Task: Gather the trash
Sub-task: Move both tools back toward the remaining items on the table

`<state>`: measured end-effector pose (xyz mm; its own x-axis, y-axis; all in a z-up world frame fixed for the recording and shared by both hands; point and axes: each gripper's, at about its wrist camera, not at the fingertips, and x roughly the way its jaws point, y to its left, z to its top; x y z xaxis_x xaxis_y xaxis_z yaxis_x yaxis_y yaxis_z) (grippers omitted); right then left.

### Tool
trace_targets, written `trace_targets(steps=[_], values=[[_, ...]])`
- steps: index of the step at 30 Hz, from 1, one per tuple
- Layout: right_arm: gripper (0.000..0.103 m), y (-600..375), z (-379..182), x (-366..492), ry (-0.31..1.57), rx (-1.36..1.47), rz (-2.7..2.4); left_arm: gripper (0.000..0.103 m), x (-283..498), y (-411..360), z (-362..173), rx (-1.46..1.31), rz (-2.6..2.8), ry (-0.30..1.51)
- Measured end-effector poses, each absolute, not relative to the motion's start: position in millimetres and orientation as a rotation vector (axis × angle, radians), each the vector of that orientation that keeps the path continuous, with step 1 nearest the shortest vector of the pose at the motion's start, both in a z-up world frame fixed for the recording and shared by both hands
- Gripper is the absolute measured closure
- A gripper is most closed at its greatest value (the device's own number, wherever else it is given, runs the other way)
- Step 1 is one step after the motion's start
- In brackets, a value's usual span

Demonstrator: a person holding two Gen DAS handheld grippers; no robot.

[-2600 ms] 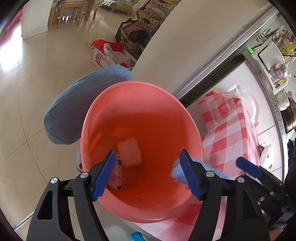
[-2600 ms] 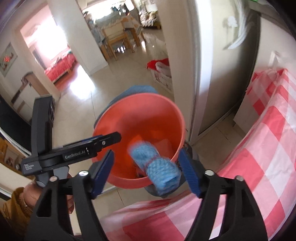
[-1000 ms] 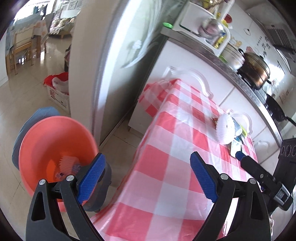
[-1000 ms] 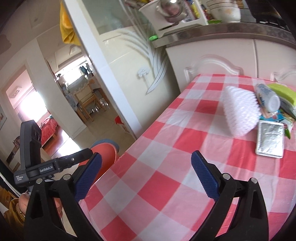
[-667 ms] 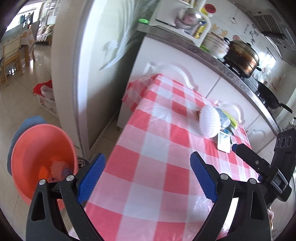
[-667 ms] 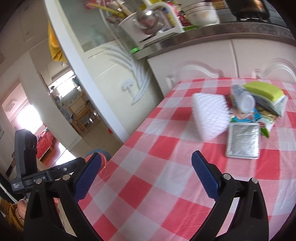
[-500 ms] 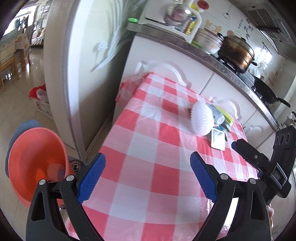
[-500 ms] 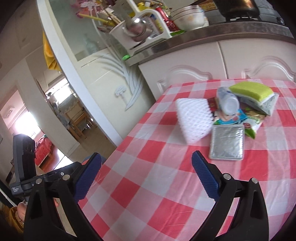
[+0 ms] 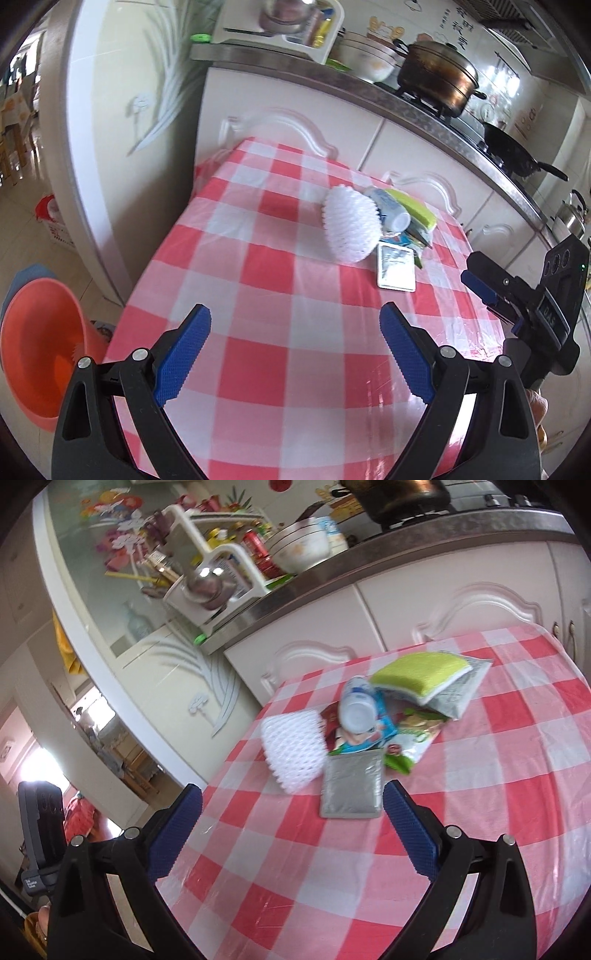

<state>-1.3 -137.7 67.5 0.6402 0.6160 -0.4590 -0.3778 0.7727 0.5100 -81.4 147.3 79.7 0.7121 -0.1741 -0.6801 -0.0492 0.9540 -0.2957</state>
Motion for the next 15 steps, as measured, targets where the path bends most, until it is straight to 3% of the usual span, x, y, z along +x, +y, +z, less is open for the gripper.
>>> trace_targets(steps=[15], values=[[0.004, -191.2, 42.6, 26.8, 0.711, 0.516, 0.485, 0.011, -13.2, 92.6, 75.1, -0.288, -0.191, 0.764]])
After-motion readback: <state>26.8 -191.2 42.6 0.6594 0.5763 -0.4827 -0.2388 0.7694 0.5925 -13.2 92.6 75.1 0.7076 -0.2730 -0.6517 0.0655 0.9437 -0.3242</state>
